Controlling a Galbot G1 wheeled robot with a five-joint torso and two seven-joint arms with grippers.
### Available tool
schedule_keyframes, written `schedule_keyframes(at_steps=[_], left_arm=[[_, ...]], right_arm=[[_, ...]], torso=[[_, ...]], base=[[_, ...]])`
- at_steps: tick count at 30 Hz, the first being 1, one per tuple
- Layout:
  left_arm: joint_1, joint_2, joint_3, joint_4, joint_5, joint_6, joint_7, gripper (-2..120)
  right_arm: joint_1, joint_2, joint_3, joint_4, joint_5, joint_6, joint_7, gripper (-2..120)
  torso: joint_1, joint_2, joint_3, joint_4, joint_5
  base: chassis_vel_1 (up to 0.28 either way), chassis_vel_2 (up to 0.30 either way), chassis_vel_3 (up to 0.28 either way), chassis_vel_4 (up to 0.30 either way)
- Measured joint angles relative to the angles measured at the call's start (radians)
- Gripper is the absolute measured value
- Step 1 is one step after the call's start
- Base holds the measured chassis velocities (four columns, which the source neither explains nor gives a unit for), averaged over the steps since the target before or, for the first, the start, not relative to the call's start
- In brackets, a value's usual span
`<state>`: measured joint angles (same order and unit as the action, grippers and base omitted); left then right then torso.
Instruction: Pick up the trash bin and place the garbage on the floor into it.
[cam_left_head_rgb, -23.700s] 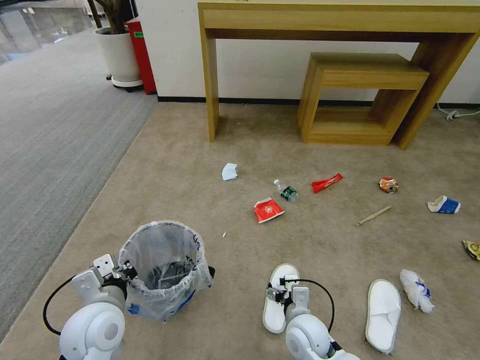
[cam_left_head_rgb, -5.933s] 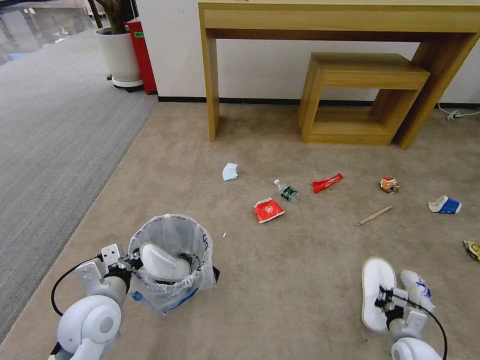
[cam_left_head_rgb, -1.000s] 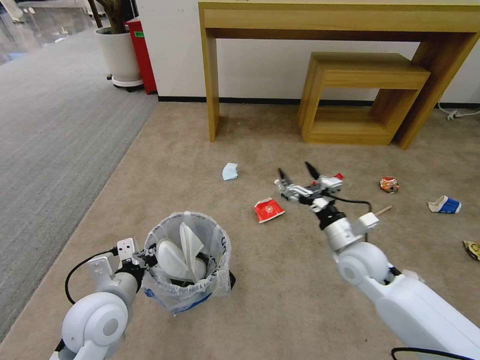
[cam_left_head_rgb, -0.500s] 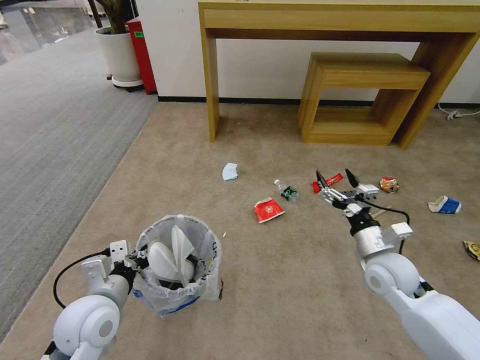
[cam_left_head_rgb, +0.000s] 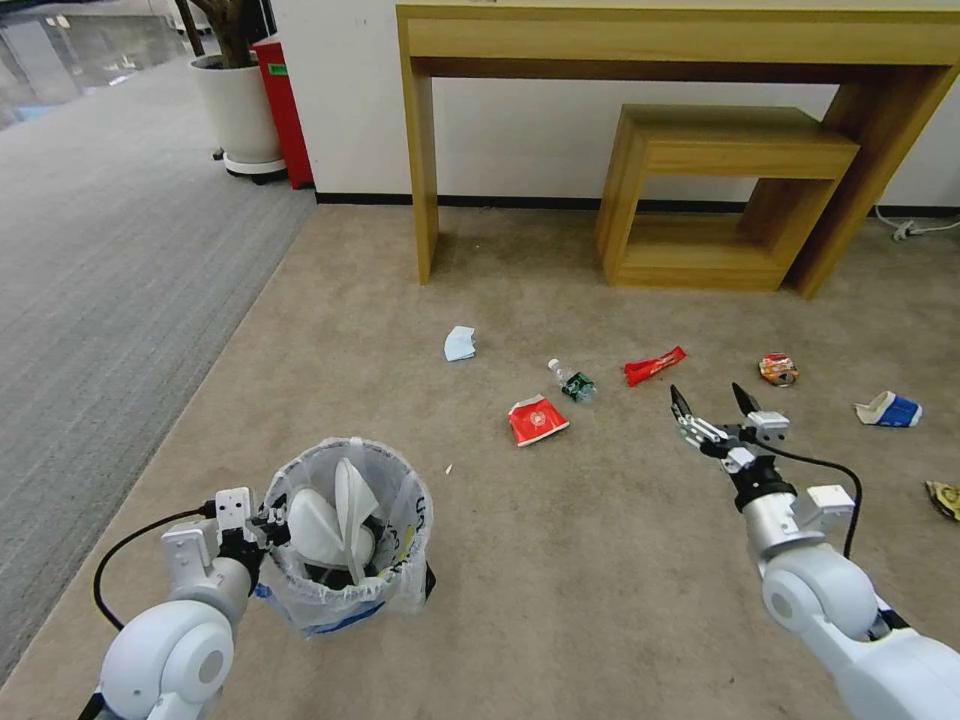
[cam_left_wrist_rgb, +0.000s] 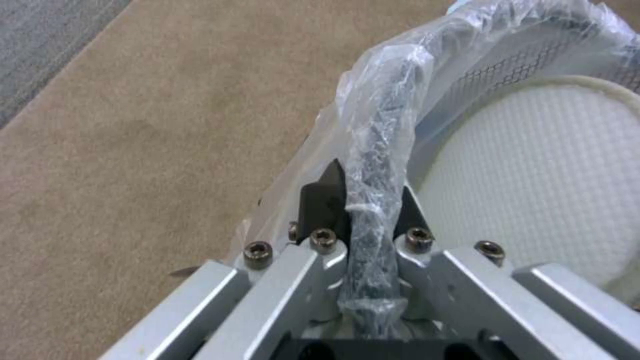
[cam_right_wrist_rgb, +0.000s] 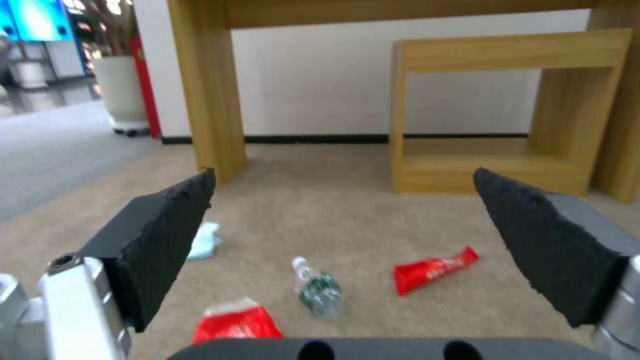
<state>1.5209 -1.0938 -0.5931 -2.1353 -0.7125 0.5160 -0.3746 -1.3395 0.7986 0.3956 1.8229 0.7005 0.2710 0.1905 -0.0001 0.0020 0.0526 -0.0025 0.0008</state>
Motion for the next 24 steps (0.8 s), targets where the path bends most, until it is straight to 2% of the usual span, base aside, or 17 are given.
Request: schedule_keyframes(at_steps=[14,24], left_arm=[[0.000,0.000,-0.018,0.008,-0.004,-0.015,-0.001,2],[0.001,-0.002,-0.018,0.009,-0.002,-0.030,0.000,2]], right_arm=[[-0.071,0.021,0.020,-0.017,-0.088,-0.011,0.013,97],[-0.069,0.024,0.011,-0.010,-0.087,-0.012,0.020,97]], torso=[[0.000,0.000,0.000,0.0000,0.0000],[0.000,0.000,0.000,0.0000,0.0000]], base=[[0.000,0.000,0.000,0.000],[-0.091,0.086,0.076,-0.089]])
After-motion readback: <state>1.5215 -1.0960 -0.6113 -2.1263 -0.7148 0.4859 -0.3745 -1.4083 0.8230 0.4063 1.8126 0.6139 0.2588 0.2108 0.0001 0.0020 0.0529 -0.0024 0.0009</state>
